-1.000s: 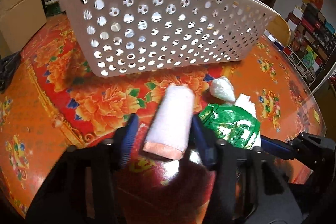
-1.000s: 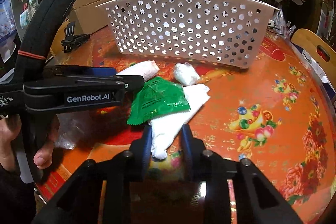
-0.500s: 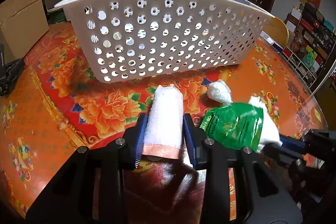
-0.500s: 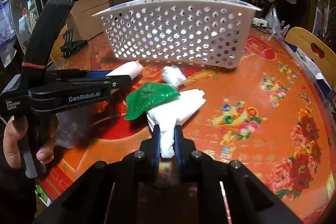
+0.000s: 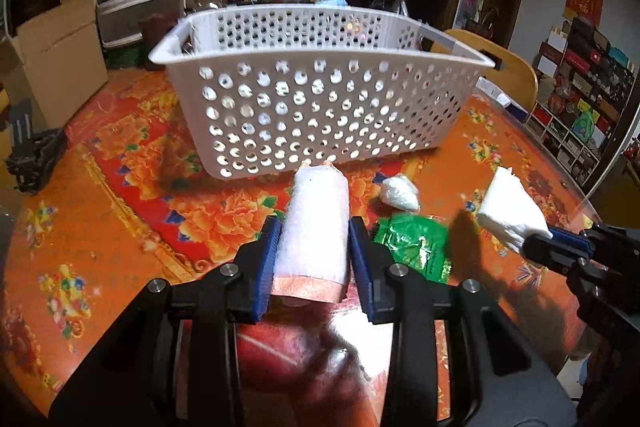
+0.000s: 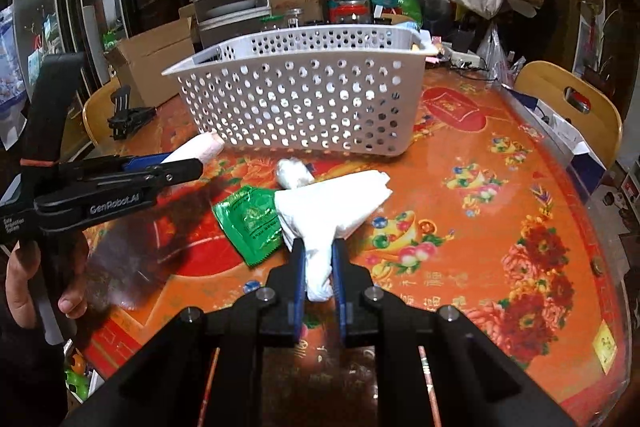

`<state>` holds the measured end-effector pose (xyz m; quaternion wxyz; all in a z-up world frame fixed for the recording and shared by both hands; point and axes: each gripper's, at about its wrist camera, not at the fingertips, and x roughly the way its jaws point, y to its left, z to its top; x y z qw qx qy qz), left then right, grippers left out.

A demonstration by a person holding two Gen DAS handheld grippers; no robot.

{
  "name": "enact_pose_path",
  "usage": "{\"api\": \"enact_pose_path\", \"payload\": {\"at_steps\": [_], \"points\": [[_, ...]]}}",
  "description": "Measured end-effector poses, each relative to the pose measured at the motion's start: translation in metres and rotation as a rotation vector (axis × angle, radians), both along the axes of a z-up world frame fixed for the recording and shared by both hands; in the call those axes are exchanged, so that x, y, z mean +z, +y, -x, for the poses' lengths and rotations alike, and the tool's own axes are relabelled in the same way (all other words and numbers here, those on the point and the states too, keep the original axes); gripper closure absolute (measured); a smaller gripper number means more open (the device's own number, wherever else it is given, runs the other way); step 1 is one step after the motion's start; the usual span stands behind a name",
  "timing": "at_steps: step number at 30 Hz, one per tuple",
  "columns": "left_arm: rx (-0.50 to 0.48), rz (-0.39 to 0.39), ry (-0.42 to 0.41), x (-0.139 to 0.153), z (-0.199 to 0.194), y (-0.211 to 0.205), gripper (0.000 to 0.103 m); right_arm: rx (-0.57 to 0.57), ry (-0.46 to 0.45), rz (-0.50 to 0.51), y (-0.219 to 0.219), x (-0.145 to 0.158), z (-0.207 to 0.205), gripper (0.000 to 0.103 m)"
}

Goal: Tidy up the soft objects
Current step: 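Lift and carry the rolled towel and white cloth over the white basket with both tools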

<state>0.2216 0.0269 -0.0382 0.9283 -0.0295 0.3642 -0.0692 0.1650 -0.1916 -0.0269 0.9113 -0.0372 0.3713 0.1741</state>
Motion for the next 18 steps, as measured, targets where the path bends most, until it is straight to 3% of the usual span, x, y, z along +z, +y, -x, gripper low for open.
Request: {"api": "enact_pose_path", "payload": {"at_steps": [18], "points": [[0.01, 0.029, -0.156, 0.077, 0.047, 0.007, 0.071, 0.039, -0.085, -0.05, -0.002, 0.051, -0.001, 0.092]]}}
